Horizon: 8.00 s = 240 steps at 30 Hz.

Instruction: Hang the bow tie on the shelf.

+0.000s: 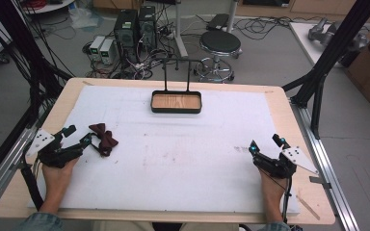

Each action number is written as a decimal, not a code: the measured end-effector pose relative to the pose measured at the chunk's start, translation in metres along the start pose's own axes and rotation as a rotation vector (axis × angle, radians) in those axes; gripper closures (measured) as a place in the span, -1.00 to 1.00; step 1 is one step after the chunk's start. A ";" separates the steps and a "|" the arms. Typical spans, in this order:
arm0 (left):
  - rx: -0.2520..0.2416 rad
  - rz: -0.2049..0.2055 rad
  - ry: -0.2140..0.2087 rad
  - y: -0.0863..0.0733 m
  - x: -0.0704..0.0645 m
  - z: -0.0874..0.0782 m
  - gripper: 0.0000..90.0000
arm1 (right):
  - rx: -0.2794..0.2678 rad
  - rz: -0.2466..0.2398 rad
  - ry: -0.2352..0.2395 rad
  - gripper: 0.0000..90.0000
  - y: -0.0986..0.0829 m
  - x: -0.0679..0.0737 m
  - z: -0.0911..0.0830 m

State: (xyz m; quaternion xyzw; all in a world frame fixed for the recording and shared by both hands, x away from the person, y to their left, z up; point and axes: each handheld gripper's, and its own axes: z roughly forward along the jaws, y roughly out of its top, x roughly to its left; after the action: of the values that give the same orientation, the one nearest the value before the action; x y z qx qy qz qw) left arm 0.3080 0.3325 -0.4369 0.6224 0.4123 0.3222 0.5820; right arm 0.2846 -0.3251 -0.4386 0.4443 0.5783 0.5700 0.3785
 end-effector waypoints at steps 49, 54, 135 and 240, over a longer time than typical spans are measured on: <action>0.329 -0.181 0.086 -0.004 -0.021 0.047 -0.24 | 0.015 -0.007 -0.016 -0.75 0.000 0.001 0.001; 0.342 -0.192 0.101 -0.004 -0.021 0.049 -0.21 | 0.012 -0.013 -0.015 -0.75 0.000 0.001 0.001; 0.292 -0.003 -0.181 0.071 -0.032 0.072 0.80 | 0.036 -0.006 -0.009 -0.75 -0.001 0.003 0.002; 0.255 0.026 -0.463 0.186 -0.053 0.232 0.81 | 0.051 0.018 0.009 -0.75 -0.003 -0.001 0.006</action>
State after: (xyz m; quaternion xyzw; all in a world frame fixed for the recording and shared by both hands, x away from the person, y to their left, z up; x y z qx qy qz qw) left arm 0.5142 0.1819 -0.2754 0.7530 0.2973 0.1240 0.5738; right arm 0.2901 -0.3237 -0.4418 0.4563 0.5902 0.5607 0.3592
